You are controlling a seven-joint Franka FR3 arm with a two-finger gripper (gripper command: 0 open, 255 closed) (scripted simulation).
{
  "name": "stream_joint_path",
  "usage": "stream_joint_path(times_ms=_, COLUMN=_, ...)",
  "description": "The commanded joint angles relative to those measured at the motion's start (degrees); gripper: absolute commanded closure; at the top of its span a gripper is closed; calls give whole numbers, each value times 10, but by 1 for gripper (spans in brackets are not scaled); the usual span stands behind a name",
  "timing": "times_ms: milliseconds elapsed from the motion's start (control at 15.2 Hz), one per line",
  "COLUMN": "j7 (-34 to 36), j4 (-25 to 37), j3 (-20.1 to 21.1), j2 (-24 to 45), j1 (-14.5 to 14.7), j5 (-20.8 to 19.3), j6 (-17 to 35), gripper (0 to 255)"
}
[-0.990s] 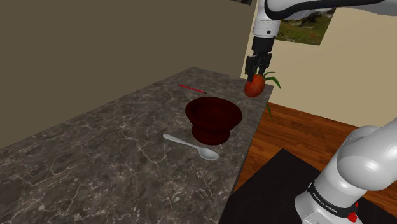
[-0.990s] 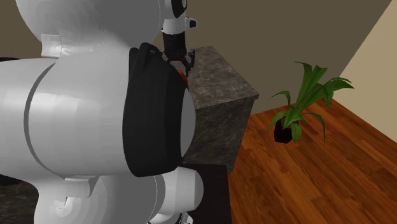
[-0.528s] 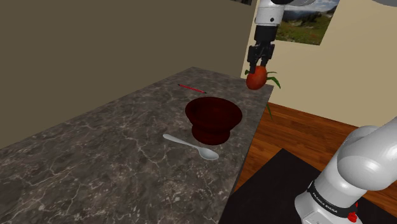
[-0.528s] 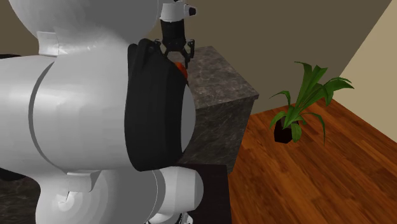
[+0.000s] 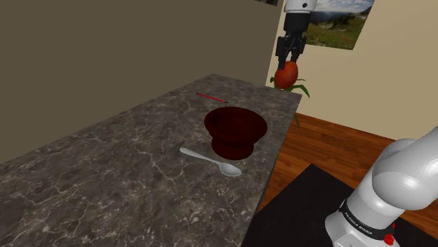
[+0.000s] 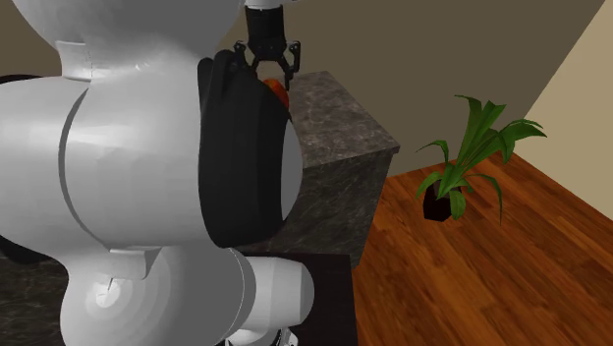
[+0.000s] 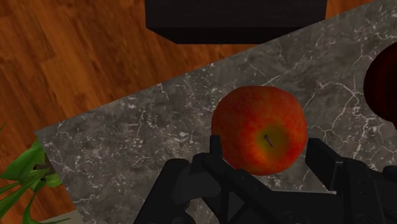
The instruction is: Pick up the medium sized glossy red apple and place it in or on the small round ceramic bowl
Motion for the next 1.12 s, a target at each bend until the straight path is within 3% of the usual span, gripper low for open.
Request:
stream_joint_path(times_ms=0, j7=0, j4=22, j3=0, j2=6, j1=0, j5=0, j6=-17, gripper=255)
stream_joint_path(times_ms=330, j7=-1, j4=72, j3=0, j2=20, j1=0, j5=1, j6=-52, gripper=255)
stream_joint_path(times_ms=1056, j7=162, j4=121, j3=108, j2=37, j1=51, j5=43, j6=-82, gripper=255)
